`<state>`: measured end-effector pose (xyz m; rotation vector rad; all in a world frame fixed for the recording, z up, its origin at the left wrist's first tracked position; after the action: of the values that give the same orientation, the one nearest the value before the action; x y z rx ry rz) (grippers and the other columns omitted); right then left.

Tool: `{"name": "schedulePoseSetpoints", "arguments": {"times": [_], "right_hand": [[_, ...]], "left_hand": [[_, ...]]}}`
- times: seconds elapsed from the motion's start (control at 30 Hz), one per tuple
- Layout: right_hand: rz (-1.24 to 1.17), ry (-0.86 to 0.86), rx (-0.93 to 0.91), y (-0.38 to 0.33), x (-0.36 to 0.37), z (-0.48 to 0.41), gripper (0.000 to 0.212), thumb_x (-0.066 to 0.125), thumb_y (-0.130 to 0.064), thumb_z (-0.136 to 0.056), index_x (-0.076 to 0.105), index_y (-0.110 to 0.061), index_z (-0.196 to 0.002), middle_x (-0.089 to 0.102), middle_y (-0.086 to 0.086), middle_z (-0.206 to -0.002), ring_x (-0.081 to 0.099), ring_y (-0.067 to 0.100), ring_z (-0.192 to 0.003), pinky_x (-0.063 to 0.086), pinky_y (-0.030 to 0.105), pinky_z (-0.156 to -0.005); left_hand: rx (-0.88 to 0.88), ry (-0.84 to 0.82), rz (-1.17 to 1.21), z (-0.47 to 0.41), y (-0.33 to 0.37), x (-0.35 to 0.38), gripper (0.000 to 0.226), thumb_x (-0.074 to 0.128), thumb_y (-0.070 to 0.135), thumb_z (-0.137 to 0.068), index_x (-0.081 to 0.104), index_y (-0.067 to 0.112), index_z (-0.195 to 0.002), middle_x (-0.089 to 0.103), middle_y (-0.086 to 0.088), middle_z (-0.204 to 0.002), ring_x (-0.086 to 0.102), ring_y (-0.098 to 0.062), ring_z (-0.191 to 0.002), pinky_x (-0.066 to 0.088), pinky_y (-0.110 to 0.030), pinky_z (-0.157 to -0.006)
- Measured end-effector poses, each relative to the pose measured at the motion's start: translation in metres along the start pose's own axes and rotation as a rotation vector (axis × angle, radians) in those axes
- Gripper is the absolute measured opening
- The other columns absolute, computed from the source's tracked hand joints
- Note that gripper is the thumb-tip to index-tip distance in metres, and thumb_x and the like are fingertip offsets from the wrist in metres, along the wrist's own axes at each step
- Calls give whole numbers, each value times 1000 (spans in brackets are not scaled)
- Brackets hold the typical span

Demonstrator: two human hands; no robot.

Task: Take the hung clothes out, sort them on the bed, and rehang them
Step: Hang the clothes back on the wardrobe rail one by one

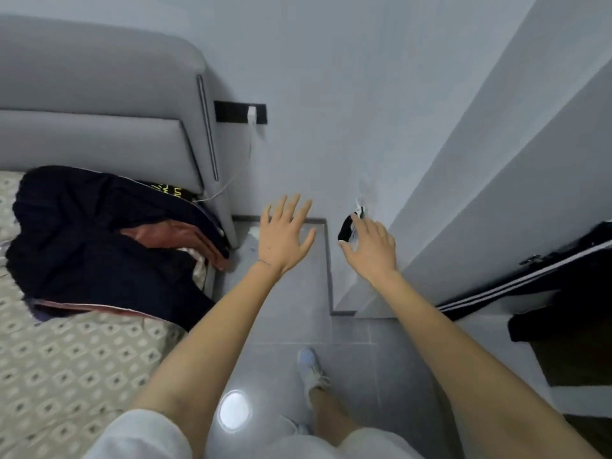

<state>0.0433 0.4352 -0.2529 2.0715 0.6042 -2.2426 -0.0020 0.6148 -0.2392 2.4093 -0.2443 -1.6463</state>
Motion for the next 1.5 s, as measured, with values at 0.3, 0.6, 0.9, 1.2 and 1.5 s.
{"name": "schedulePoseSetpoints", "arguments": {"times": [0.3, 0.6, 0.9, 1.2, 1.5], "right_hand": [[15, -86, -355, -213, 64, -102, 69, 47, -49, -97, 21, -25, -155, 20, 10, -161, 18, 32, -146, 17, 46, -117], [53, -192, -703, -433, 140, -168, 69, 49, -50, -96, 22, -26, -155, 22, 11, -160, 16, 33, -148, 16, 50, -118], [140, -280, -916, -598, 222, -189, 70, 45, -50, -98, 15, -27, -156, 15, 11, -162, 11, 33, -149, 12, 50, -119], [156, -352, -979, -733, 315, -193, 71, 50, -47, -96, 19, -25, -156, 19, 12, -161, 14, 34, -149, 13, 54, -119], [209, -434, -1065, -823, 404, -211, 71, 48, -48, -97, 15, -25, -157, 12, 11, -163, 8, 33, -150, 8, 53, -120]], "left_hand": [[-400, 20, -190, 27, -227, -53, 65, 33, 54, -94, 37, 23, -152, 33, -8, -158, 25, -31, -148, 17, -55, -118], [-793, 28, -281, 86, -419, -103, 66, 31, 55, -95, 31, 26, -154, 28, -6, -161, 21, -29, -150, 12, -52, -119], [-1132, 87, -262, 171, -564, -131, 68, 28, 57, -95, 24, 28, -157, 21, -4, -164, 14, -27, -151, 6, -50, -120], [-1321, -13, -155, 234, -712, -118, 68, 36, 53, -101, 13, 26, -158, 11, -4, -166, 5, -25, -153, -1, -50, -121], [-1486, -74, -46, 270, -806, -70, 69, 32, 54, -101, 7, 24, -158, 9, -4, -166, 5, -23, -153, 0, -51, -122]]}}
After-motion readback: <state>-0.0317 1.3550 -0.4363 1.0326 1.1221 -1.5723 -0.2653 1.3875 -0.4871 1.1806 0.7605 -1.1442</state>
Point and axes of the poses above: each hand's wrist, its own z-axis away from the middle knuckle, its own x-axis out of the palm, y = z × x, the point moved 10 cm from there along -z, towards the middle knuckle
